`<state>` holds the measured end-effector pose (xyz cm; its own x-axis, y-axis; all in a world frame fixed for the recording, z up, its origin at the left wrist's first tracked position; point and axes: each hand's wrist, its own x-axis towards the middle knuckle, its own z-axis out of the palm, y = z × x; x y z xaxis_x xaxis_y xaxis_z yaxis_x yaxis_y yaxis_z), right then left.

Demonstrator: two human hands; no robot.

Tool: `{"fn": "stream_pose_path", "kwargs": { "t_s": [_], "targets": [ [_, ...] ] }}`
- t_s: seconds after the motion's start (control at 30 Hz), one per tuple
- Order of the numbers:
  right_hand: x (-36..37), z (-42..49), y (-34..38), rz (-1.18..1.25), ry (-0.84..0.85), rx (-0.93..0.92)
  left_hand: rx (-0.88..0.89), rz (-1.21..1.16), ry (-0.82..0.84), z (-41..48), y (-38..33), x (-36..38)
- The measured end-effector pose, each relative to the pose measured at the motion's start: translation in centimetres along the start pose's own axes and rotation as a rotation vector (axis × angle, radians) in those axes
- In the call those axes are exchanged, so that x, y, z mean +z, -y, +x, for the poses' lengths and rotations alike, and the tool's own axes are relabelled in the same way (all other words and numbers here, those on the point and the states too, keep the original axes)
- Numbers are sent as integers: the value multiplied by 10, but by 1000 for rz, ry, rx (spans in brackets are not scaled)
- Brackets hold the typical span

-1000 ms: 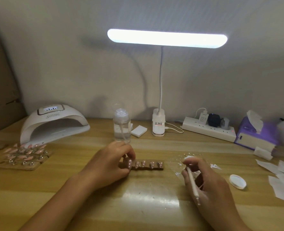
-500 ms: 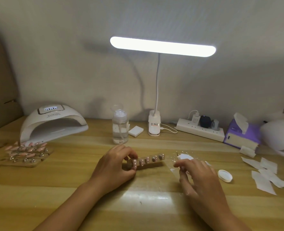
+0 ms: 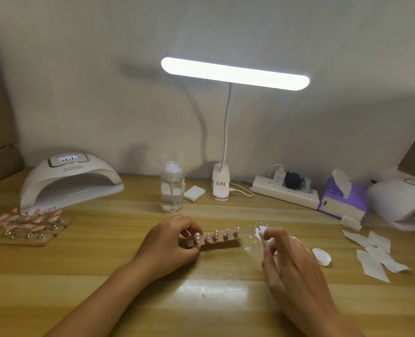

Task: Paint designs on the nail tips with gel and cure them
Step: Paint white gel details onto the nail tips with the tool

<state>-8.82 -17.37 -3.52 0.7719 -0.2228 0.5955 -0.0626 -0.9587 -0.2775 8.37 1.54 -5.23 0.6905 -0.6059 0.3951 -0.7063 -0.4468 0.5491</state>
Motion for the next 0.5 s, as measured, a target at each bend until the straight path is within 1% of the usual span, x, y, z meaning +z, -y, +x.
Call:
{"fn": "stream_pose_path", "kwargs": {
  "t_s": [0.17,0.3,0.37,0.5],
  "targets": [
    [12,2,0,274,-109,70,-32,-38,17,5,2,1],
    [16,1,-3,425,-149,65,-22,32,7,8,6,-3],
    [18,1,-6,487,-173,89,-73,36,28,11,8,-6],
    [21,4,-11,558,-185,127,-225,-77,113,18,14,-12]
  ]
}}
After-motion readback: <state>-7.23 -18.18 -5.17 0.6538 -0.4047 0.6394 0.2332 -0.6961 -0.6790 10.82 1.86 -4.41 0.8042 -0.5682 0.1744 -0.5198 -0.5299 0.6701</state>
